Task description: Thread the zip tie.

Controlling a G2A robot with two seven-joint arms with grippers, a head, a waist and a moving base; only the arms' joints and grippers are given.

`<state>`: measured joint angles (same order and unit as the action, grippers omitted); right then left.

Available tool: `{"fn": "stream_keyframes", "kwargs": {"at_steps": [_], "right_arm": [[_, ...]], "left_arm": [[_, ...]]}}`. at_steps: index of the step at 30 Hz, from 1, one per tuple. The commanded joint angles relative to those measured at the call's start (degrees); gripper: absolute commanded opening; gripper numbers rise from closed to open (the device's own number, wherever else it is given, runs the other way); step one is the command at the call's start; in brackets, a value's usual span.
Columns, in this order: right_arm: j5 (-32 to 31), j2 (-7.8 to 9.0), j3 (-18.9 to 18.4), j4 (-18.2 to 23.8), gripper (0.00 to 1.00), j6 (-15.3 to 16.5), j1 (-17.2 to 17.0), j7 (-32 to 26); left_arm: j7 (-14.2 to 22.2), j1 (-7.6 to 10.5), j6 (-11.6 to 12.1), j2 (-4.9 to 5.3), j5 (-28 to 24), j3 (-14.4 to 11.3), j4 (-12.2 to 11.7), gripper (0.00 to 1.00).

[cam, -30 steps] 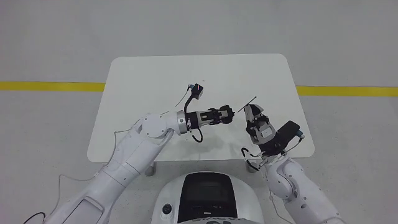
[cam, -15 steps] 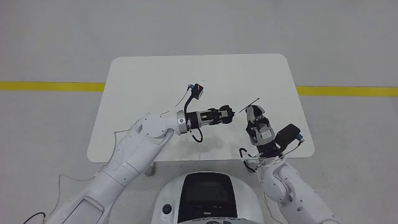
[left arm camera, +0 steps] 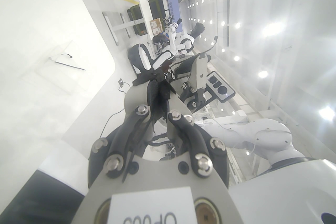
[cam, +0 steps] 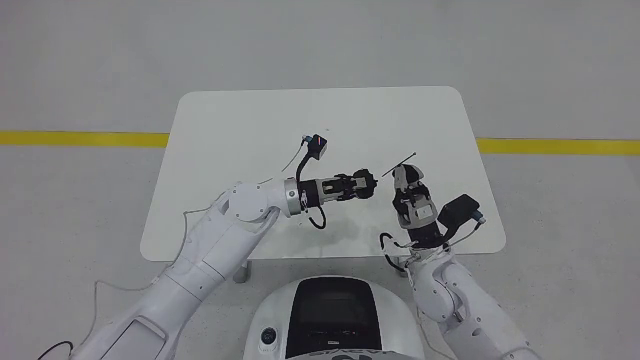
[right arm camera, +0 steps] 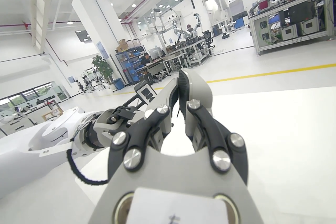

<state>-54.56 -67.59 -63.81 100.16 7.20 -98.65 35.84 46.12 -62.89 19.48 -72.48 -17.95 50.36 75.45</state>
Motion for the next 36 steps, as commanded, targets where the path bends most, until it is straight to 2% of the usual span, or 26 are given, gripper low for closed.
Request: {"fn": "stream_keyframes", "kwargs": {"at_steps": [1,13,21,36], "right_arm": [[0.22,-0.10,-0.01,0.13,0.00,-0.02,-0.26,-0.13],[0.61,-0.18,-0.26,0.27,0.00,0.14,-0.57,-0.10],[-0.42,-0.64,0.10,0.40,0.00,-0.08,-0.41,-1.74],[-1.93,-1.39,-0.16,0.51,0.00,-0.80,-0.97,-0.99]], "left_arm": [[0.00,0.00,0.00,0.00,0.00,0.00,0.00,0.00],[0.00,0.00,0.00,0.00,0.00,0.00,0.00,0.00],[0.00,0.00,0.00,0.00,0.00,0.00,0.00,0.00],[0.00,0.00,0.00,0.00,0.00,0.00,0.00,0.00]]}}
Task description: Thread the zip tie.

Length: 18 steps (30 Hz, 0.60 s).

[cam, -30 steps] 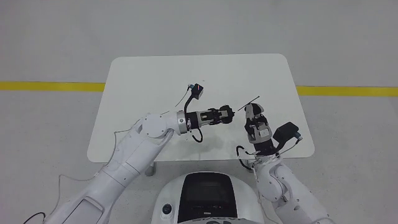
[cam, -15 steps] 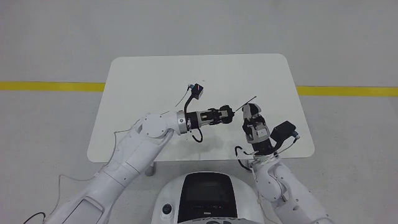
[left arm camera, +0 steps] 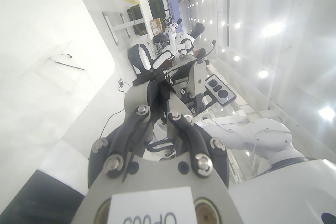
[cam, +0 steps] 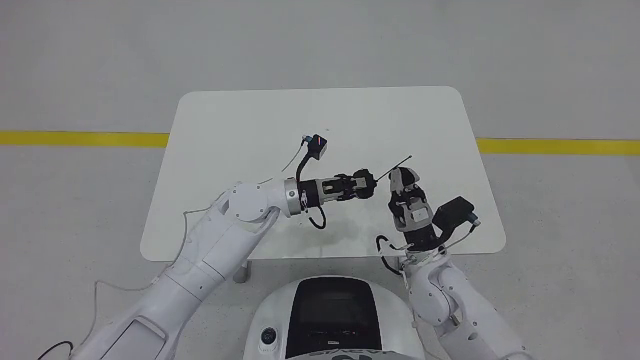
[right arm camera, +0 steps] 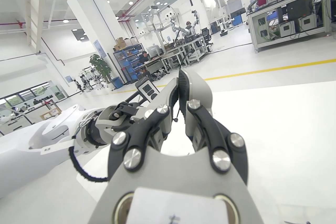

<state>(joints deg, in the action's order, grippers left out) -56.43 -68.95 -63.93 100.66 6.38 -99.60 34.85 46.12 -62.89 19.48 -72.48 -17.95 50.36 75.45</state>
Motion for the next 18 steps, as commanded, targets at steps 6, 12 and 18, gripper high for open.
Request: {"fn": "stream_keyframes", "kwargs": {"at_steps": [6,12,18], "right_arm": [[-0.50,-0.25,-0.29,0.07,0.00,0.23,-0.32,-0.21],[-0.80,-0.47,-0.56,0.06,0.00,0.44,-0.53,-0.43],[-1.04,-0.69,-0.79,-0.07,0.00,0.63,-0.62,-0.55]], "left_arm": [[0.00,0.00,0.00,0.00,0.00,0.00,0.00,0.00],[0.00,0.00,0.00,0.00,0.00,0.00,0.00,0.00],[0.00,0.00,0.00,0.00,0.00,0.00,0.00,0.00]]}}
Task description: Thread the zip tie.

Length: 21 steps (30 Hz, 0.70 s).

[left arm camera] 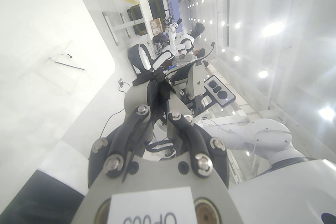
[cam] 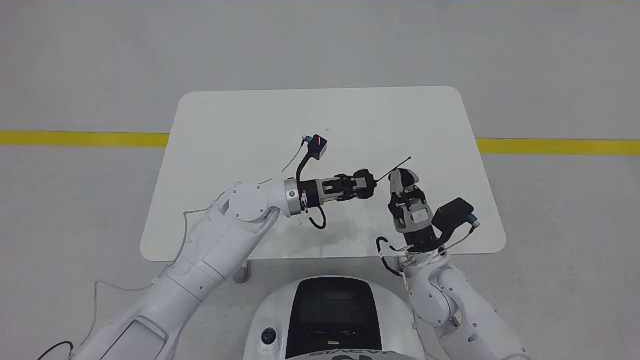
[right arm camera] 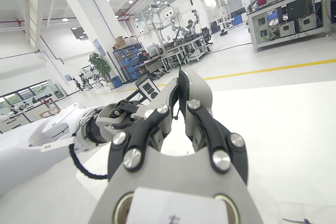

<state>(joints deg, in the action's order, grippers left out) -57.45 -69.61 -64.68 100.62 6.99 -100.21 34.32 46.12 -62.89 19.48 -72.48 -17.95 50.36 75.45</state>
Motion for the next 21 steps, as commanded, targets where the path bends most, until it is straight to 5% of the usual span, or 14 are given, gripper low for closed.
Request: {"fn": "stream_keyframes", "kwargs": {"at_steps": [1,21], "right_arm": [[-0.03,-0.07,-0.06,-0.05,0.00,0.04,-0.01,-0.02],[-0.85,-0.81,-0.48,-0.29,0.00,0.64,-0.01,-0.44]], "left_arm": [[0.00,0.00,0.00,0.00,0.00,0.00,0.00,0.00],[0.00,0.00,0.00,0.00,0.00,0.00,0.00,0.00]]}}
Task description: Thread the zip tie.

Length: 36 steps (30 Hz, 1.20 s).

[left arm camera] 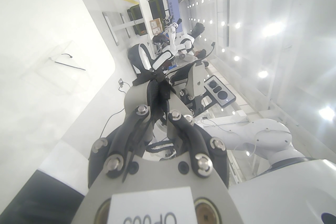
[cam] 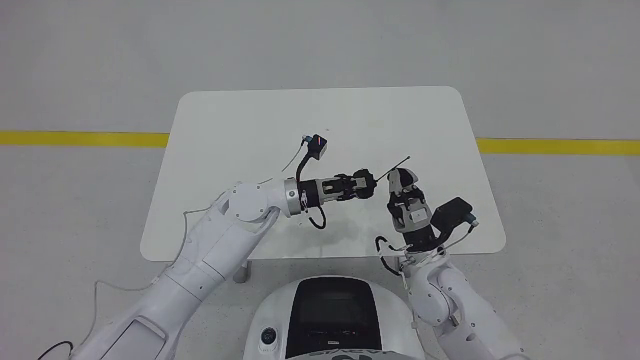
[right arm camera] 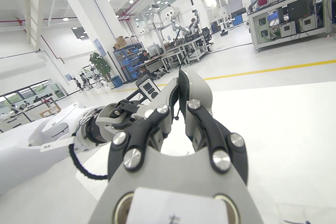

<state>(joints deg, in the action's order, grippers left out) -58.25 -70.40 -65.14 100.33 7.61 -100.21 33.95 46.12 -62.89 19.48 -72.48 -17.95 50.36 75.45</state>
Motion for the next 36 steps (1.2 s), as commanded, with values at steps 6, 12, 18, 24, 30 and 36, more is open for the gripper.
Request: {"fn": "stream_keyframes", "kwargs": {"at_steps": [6,12,18,24,30,36], "right_arm": [[-0.39,-0.22,-0.07,-0.16,0.00,0.21,0.00,-0.52],[-0.38,-0.41,-0.13,-0.24,0.00,0.67,0.07,-0.63],[-0.37,-0.52,-0.46,0.09,0.00,1.57,-0.22,-0.33],[-0.71,-0.61,-0.72,0.28,0.00,2.29,-0.45,-0.77],[-1.00,-0.74,-0.71,0.28,0.00,2.59,-0.38,-1.49],[-1.34,-0.87,-0.70,0.40,0.00,3.20,-0.28,-1.55]], "left_arm": [[0.00,0.00,0.00,0.00,0.00,0.00,0.00,0.00],[0.00,0.00,0.00,0.00,0.00,0.00,0.00,0.00],[0.00,0.00,0.00,0.00,0.00,0.00,0.00,0.00],[0.00,0.00,0.00,0.00,0.00,0.00,0.00,0.00],[0.00,0.00,0.00,0.00,0.00,0.00,0.00,0.00],[0.00,0.00,0.00,0.00,0.00,0.00,0.00,0.00]]}}
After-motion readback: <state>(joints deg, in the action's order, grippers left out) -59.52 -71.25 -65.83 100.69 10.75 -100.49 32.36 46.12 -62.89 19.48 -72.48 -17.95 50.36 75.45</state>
